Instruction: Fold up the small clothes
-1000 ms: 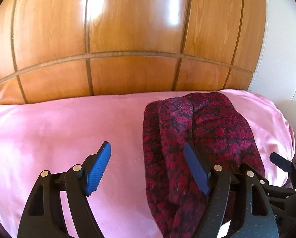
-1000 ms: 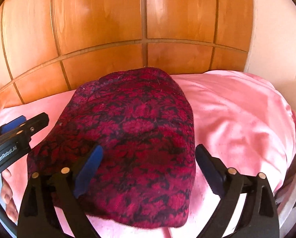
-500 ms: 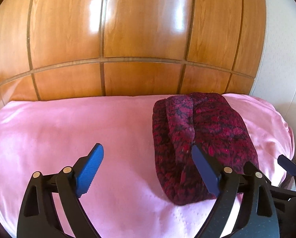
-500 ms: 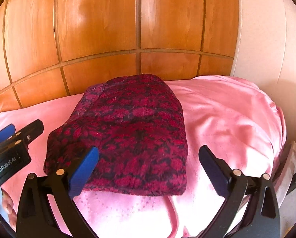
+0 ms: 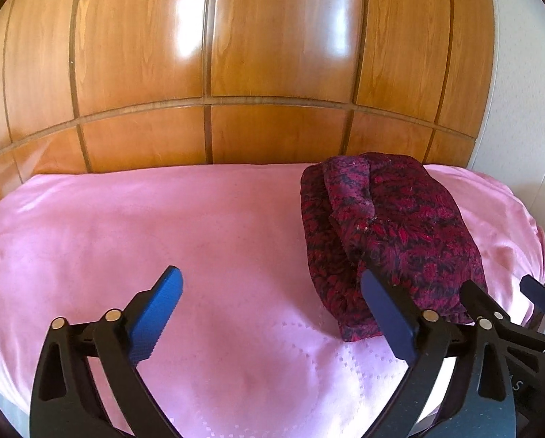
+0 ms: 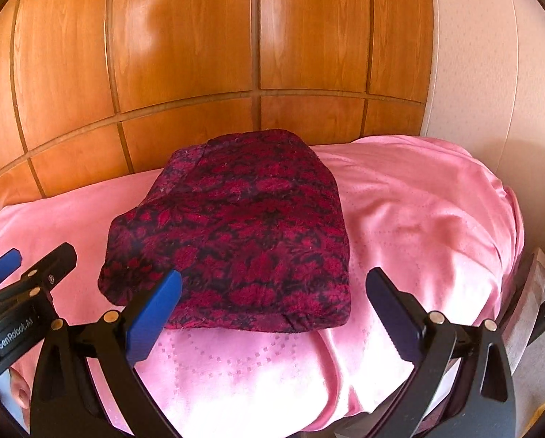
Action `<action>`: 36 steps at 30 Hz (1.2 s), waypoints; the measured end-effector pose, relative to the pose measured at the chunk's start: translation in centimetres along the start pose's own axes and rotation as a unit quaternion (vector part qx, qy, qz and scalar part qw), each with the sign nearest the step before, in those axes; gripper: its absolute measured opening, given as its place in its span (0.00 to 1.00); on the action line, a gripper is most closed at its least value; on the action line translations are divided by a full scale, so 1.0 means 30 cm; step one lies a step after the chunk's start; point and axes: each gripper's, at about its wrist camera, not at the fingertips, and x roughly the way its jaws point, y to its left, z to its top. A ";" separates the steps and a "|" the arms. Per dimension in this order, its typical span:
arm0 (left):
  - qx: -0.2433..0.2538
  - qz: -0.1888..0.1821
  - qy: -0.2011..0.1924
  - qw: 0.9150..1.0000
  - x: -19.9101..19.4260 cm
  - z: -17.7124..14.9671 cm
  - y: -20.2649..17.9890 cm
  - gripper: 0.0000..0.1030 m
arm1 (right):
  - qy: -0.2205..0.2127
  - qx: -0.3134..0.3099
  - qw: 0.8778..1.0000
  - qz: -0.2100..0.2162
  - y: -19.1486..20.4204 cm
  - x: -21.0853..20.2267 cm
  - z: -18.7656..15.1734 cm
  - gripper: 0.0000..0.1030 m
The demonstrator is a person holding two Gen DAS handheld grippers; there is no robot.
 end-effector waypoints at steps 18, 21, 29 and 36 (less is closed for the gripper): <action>-0.006 0.014 -0.004 1.000 -0.009 0.010 0.015 0.96 | 0.004 0.014 1.000 -0.011 -0.026 0.019 -0.008 0.98; -0.008 0.016 -0.003 1.000 -0.009 0.011 0.017 0.96 | 0.001 0.013 1.000 -0.012 -0.027 0.019 -0.004 0.98; -0.008 0.017 -0.005 1.000 -0.008 0.008 0.024 0.96 | 0.010 0.012 1.000 -0.005 -0.016 0.029 -0.010 0.98; -0.008 0.019 -0.006 1.000 -0.011 0.006 0.023 0.96 | 0.011 0.010 1.000 -0.002 -0.008 0.034 -0.010 0.98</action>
